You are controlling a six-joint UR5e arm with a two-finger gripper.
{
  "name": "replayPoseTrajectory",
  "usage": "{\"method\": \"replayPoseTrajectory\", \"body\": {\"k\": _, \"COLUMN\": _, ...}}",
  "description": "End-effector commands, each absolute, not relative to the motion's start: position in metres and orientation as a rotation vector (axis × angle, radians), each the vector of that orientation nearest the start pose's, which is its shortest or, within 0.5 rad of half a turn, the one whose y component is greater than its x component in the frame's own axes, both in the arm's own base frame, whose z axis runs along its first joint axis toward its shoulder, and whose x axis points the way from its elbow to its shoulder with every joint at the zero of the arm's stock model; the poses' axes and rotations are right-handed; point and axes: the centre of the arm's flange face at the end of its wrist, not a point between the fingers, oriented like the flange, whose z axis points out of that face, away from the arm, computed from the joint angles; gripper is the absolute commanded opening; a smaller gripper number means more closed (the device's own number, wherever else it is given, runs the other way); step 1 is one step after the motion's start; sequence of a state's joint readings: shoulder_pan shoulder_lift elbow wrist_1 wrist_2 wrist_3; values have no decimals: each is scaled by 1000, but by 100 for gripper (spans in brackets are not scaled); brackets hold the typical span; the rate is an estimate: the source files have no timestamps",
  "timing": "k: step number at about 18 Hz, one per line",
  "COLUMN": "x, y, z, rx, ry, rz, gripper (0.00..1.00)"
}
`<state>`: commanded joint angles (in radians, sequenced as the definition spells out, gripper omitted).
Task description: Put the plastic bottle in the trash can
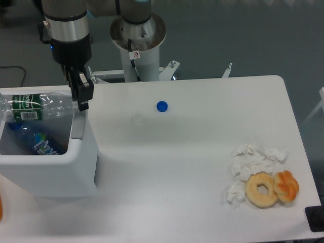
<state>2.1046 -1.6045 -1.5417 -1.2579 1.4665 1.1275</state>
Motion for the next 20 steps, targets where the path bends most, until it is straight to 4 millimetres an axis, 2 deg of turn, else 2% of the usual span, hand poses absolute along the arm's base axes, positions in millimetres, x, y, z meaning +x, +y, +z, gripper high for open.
{"method": "replayPoseTrajectory", "body": {"k": 7, "x": -138, "y": 534, "z": 521, "rx": -2706, "ry": 854, "rz": 215, "gripper": 39}}
{"method": "replayPoseTrajectory", "body": {"k": 8, "x": -137, "y": 535, "z": 521, "rx": -2701, "ry": 854, "rz": 214, "gripper": 41}}
{"method": "replayPoseTrajectory", "body": {"k": 11, "x": -136, "y": 535, "z": 521, "rx": -2699, "ry": 858, "rz": 215, "gripper": 63}}
{"method": "replayPoseTrajectory", "body": {"k": 13, "x": -135, "y": 534, "z": 524, "rx": -2691, "ry": 869, "rz": 224, "gripper": 89}}
{"method": "replayPoseTrajectory", "body": {"k": 14, "x": -135, "y": 535, "z": 524, "rx": -2688, "ry": 869, "rz": 227, "gripper": 96}}
{"method": "replayPoseTrajectory", "body": {"k": 15, "x": -135, "y": 534, "z": 526, "rx": -2681, "ry": 865, "rz": 234, "gripper": 100}}
{"method": "replayPoseTrajectory", "body": {"k": 20, "x": -134, "y": 534, "z": 529, "rx": -2663, "ry": 848, "rz": 221, "gripper": 100}}
